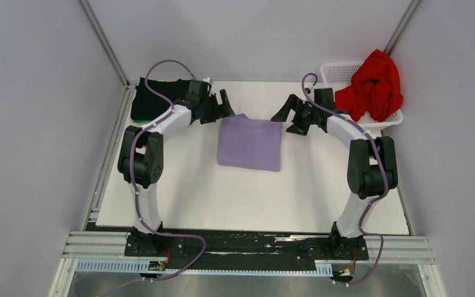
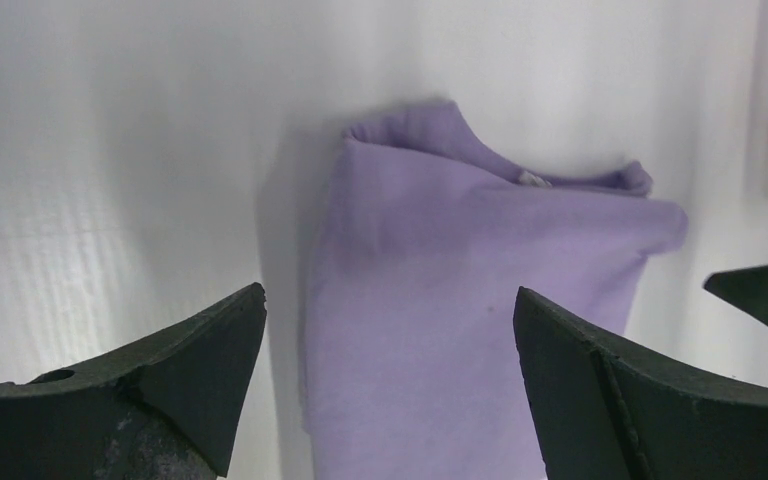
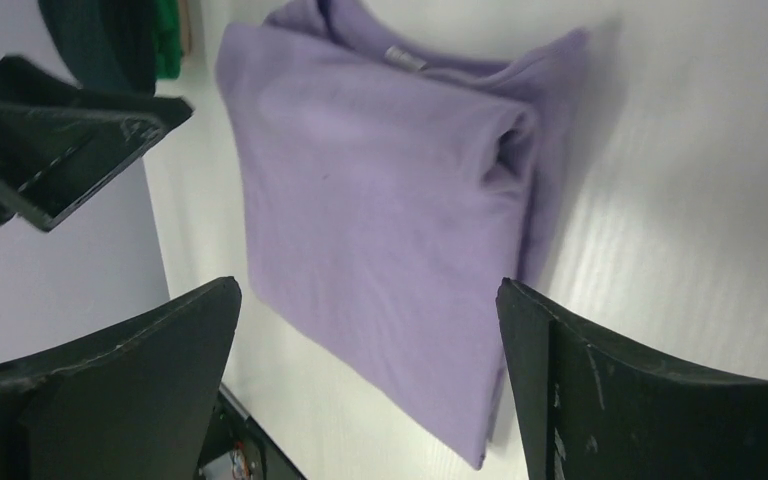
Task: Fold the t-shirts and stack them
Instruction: Put the neatly folded tshirt into the corner of the board with the left arm
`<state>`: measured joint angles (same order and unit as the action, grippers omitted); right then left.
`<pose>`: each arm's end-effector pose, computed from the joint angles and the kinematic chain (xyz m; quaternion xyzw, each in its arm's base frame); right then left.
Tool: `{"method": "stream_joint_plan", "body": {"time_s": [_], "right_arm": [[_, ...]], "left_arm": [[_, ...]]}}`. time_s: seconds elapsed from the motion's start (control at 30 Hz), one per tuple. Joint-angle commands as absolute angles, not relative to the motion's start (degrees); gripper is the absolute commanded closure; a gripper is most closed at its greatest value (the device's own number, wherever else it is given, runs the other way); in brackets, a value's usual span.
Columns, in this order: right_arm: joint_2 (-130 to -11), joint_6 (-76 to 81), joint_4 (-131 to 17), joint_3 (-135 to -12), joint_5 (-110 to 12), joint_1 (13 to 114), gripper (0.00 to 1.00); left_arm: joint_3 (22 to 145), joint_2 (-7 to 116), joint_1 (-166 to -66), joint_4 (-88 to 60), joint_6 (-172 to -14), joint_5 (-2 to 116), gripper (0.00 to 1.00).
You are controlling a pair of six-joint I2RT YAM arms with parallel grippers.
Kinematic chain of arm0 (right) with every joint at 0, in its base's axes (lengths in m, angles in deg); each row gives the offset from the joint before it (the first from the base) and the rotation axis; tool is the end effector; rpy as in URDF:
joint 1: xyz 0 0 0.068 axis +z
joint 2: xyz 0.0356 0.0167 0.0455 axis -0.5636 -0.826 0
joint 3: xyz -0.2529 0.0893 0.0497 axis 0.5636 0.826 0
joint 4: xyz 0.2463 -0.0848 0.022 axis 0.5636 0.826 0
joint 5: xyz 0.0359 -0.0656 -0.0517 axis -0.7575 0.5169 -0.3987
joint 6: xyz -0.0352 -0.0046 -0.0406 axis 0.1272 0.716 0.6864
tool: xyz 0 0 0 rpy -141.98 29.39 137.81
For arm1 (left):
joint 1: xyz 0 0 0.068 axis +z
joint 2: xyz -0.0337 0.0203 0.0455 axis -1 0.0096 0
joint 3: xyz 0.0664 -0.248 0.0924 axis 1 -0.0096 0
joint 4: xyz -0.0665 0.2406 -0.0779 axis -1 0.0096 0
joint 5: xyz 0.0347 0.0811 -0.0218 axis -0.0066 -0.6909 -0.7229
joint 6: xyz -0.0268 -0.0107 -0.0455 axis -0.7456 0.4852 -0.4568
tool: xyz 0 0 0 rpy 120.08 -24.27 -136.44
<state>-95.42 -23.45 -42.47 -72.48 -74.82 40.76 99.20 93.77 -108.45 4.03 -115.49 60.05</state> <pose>0.4000 0.0648 0.2134 0.0997 0.8920 0.3686 0.2420 0.4281 -0.1549 0.2262 -0.0757 0.9078 -0.2601 0.3203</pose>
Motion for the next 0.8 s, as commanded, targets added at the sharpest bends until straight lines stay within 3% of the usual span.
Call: {"method": "stream_joint_plan", "body": {"time_s": [0.0, 0.47, 0.77], "right_arm": [[-91.2, -23.6, -50.5, -69.3, -81.5, 43.3, 0.00], [-112.4, -29.4, -54.3, -83.4, -79.1, 42.5, 0.00], [-114.7, -30.4, -54.4, -74.3, -77.5, 43.2, 0.00]], "left_arm": [[97.5, 91.6, -108.8, -2.3, -118.7, 69.8, 0.00], [108.1, 109.4, -108.7, -2.7, -126.3, 70.4, 0.00], [101.3, 107.5, -108.8, -1.8, -126.2, 71.5, 0.00]]}}
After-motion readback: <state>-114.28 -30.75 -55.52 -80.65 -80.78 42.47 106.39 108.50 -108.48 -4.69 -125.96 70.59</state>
